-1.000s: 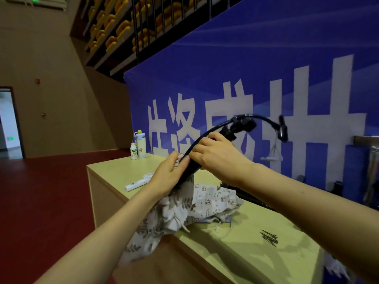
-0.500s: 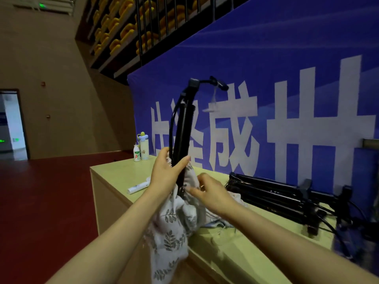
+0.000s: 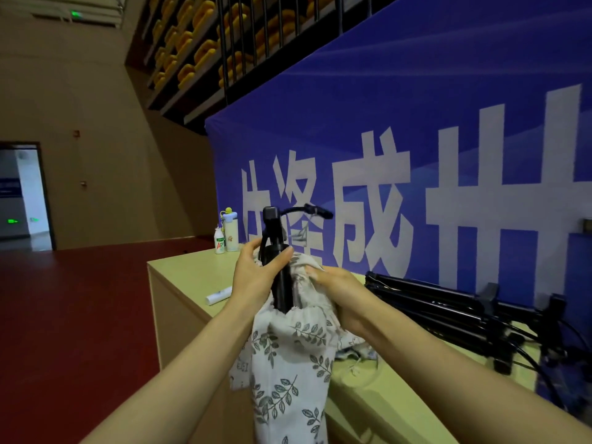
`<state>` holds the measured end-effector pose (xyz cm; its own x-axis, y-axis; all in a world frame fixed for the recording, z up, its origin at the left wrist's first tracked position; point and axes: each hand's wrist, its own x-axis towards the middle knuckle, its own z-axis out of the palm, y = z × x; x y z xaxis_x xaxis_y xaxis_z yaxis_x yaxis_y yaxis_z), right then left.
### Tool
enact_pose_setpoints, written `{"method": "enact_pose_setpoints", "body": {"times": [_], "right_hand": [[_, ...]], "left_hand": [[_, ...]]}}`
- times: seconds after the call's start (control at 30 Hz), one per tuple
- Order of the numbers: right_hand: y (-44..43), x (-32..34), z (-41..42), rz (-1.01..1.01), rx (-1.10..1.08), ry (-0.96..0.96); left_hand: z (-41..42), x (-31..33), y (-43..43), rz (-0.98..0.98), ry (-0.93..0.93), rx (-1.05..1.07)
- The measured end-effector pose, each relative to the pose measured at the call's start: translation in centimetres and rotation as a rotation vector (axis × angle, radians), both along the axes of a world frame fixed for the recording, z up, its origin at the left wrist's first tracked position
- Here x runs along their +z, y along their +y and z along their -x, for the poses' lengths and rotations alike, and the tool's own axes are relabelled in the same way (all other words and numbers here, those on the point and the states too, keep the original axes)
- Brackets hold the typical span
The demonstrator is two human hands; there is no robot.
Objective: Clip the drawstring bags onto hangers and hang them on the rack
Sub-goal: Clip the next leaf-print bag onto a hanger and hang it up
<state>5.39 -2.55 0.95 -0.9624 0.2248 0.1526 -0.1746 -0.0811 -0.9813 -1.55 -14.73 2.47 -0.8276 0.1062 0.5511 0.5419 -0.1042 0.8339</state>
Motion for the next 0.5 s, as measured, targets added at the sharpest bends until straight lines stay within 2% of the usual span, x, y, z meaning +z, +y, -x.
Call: {"method": "enact_pose_setpoints", "body": {"times": [0.1, 0.13, 0.17, 0.23, 0.3, 0.5], "right_hand": [[0.7, -0.7, 0.0, 0.138, 0.012, 0.035], [0.7, -0.8, 0.0, 0.115, -0.038, 0.060], [0.8, -0.8, -0.1, 0.008, -0.132, 0.085], [1.1, -0.8, -0.3, -0.369, -0.327, 0.146], [0.8, -0.7, -0.6, -0.664, -0.406, 0.195], [0.6, -0.6, -1.0, -0.887, -0.493, 0.156]], "left_hand": [[-0.4, -0.2, 0.3, -0.036, -0.020, -0.060], [-0.5, -0.1, 0.4, -0.044, -0.022, -0.068], [-0.6, 0.0, 0.5, -0.051, -0.020, -0.065], [-0.8, 0.2, 0.6, -0.056, 0.005, -0.050], [-1.1, 0.3, 0.7, -0.058, 0.032, -0.034], [-1.5, 0.9, 0.7, -0.053, 0.053, 0.007]]}}
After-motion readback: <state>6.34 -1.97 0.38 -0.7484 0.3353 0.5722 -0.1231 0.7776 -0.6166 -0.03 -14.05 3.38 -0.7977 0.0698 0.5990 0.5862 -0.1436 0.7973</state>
